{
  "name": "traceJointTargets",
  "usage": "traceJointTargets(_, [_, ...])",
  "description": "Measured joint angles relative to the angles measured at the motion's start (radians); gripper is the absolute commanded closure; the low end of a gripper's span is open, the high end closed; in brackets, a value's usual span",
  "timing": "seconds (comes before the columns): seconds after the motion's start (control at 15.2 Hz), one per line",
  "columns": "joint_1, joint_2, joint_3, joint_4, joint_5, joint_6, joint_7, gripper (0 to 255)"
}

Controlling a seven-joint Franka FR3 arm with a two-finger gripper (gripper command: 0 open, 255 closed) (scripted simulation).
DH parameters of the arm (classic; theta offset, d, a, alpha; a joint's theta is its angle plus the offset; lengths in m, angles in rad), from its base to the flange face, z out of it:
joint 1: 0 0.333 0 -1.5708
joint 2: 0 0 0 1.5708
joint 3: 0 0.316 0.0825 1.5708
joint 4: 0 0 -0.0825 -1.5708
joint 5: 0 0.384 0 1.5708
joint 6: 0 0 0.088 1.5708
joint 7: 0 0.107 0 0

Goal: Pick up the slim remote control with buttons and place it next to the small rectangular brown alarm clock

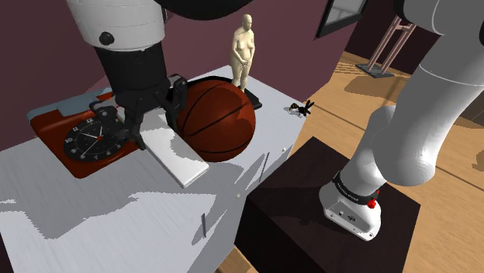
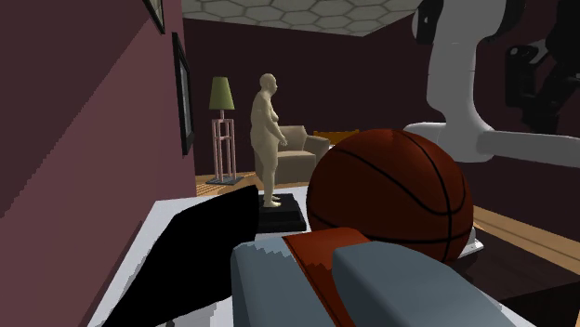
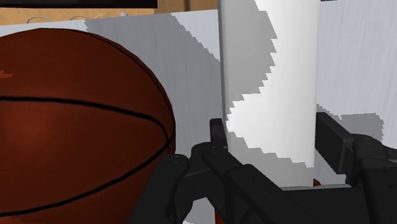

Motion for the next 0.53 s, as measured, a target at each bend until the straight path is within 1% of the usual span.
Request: traceJointTargets(0.53, [-0.001, 0.005, -0.001, -0.101, -0.003, 0.105, 0.002, 255])
